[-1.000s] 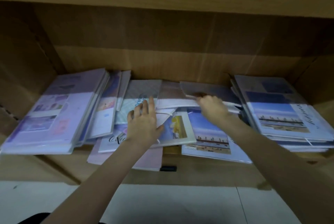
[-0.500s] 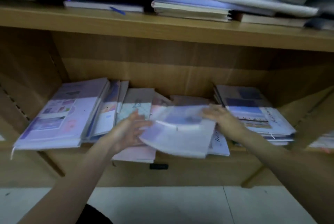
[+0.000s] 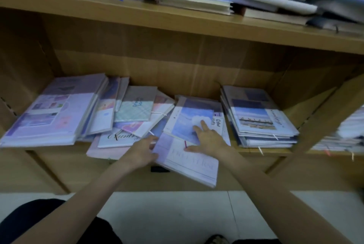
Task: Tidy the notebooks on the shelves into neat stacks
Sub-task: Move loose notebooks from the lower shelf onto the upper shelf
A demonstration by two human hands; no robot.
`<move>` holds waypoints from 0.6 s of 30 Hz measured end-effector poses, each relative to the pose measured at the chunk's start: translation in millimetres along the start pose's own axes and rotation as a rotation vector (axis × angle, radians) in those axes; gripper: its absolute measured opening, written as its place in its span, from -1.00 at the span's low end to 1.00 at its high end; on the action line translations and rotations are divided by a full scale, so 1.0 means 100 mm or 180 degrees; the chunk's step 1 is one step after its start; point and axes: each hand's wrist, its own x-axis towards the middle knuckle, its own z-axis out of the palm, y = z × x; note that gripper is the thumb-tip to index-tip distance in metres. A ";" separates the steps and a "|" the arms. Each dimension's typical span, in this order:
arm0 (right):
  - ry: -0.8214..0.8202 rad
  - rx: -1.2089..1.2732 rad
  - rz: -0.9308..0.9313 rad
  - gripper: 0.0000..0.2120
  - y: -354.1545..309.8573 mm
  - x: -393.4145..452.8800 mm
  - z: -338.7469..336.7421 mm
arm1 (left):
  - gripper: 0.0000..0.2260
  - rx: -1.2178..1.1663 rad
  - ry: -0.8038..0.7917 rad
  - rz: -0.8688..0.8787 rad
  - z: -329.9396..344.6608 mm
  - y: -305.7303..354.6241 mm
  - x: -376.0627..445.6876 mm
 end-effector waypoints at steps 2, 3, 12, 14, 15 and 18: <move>0.0209 -0.0487 -0.0012 -0.37 -0.01 0.02 -0.08 | -0.53 0.0067 -0.0048 0.0040 -0.01 0.01 0.00; 0.0260 -0.0757 -0.0040 -0.43 -0.05 0.03 -0.10 | -0.52 0.0213 -0.0090 0.0092 0.00 0.01 0.00; 0.0419 -0.1704 -0.0312 -0.51 0.06 -0.20 -0.03 | -0.58 0.1904 -0.0105 0.0696 0.08 0.03 0.02; 0.0262 -0.1775 -0.0329 -0.47 0.13 -0.24 -0.07 | -0.58 0.2017 -0.0028 0.1117 0.15 0.01 -0.01; 0.0178 -0.1806 -0.0349 -0.47 0.17 -0.26 -0.10 | -0.57 0.1959 -0.0126 0.1263 0.20 0.01 -0.03; -0.0102 -0.1883 -0.0404 -0.47 0.29 -0.36 -0.14 | -0.50 0.2060 -0.0479 0.1312 0.28 0.01 -0.08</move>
